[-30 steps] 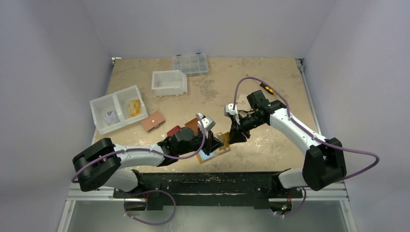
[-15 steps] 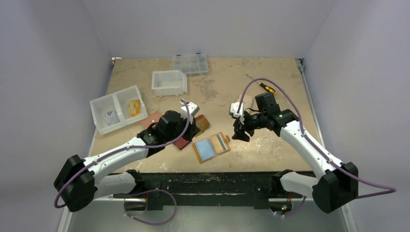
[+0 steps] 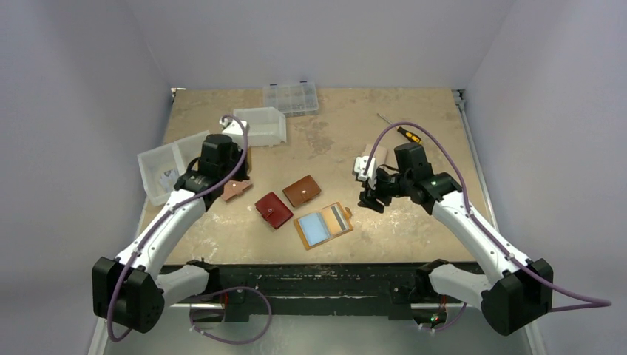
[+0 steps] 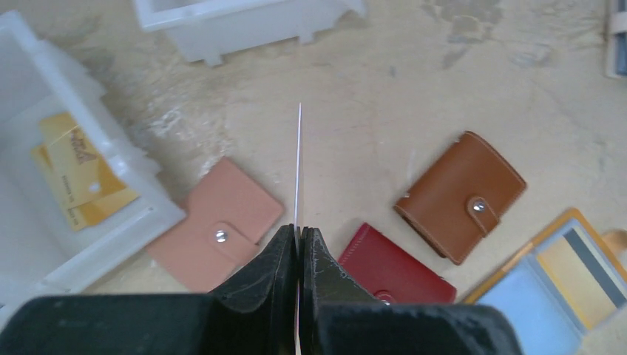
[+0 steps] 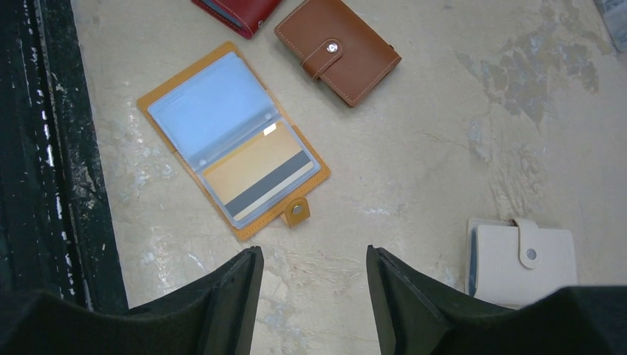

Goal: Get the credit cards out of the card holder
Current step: Place the credit card in the storage box.

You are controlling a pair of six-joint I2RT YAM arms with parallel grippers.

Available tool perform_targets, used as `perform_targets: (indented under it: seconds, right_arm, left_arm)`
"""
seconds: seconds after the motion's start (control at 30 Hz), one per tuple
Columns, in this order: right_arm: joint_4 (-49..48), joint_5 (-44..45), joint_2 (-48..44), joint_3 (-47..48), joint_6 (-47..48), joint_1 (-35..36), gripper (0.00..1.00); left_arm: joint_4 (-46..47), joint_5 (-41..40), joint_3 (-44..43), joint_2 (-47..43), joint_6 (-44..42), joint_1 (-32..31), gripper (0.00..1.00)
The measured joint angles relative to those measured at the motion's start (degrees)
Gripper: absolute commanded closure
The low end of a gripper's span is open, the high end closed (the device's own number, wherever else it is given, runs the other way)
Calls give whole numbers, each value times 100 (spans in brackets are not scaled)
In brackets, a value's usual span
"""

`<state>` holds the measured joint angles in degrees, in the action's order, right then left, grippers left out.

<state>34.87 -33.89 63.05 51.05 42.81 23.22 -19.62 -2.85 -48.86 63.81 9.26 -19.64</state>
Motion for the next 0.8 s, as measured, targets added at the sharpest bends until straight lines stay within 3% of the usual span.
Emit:
perform_targets:
  seconds: [0.43, 0.8]
  right_arm:
    - [-44, 22, -9, -68, -17, 2, 41]
    - [-72, 35, 76, -94, -17, 9, 42]
  left_arm:
    - [-68, 282, -407, 726, -144, 1915, 100]
    - [476, 437, -422, 1193, -162, 3036, 100]
